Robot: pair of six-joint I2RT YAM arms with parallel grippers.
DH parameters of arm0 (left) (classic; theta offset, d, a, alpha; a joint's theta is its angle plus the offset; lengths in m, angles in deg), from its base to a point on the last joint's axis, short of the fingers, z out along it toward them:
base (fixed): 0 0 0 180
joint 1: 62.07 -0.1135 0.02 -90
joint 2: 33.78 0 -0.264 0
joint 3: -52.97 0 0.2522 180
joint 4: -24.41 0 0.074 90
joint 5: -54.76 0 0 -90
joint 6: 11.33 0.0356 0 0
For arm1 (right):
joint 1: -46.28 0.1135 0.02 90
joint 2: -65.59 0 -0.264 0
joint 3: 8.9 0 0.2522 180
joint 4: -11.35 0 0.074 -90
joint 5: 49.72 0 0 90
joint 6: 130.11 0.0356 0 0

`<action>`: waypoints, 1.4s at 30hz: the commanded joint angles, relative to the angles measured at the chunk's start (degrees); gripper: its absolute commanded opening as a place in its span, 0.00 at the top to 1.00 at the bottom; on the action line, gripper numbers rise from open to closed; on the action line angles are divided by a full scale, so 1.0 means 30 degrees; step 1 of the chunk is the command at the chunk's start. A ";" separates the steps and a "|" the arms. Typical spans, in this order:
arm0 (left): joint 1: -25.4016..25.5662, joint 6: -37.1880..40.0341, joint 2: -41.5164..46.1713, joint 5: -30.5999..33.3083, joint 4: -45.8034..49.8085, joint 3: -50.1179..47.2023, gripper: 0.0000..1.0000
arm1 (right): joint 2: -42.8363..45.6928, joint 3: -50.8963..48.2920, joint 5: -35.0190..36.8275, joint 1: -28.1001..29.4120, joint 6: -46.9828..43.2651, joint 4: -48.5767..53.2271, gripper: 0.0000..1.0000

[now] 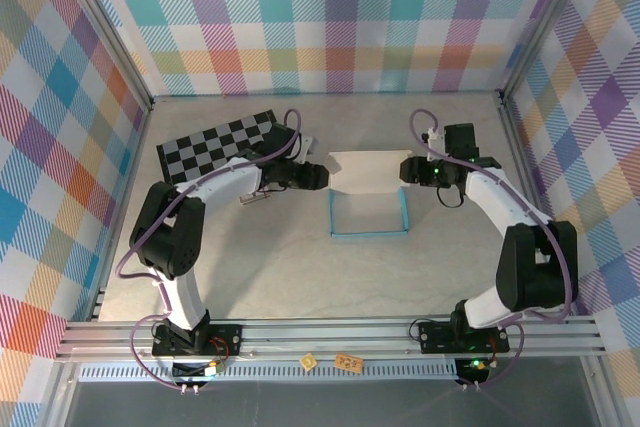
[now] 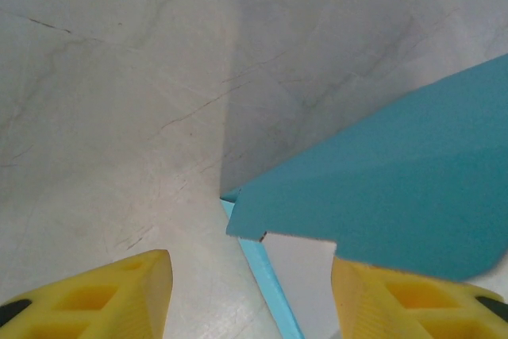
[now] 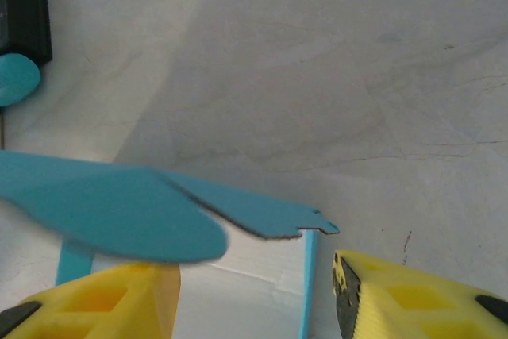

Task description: Fold the paper box

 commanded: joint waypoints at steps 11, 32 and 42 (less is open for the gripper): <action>0.0711 -0.0501 -0.1102 -0.0067 -0.1332 0.1179 0.61 | -0.0855 0.0398 -0.1324 -0.0589 -0.1057 -0.0908 0.50; 0.1035 -0.0895 -0.1984 0.1953 -0.0064 0.3109 0.84 | -0.2075 0.1982 -0.1775 -0.0691 -0.1619 0.0142 0.71; 0.1548 -0.1544 -0.2581 0.3603 0.0025 0.4118 0.92 | -0.2806 0.2545 0.0604 0.0530 -0.0851 -0.0167 0.85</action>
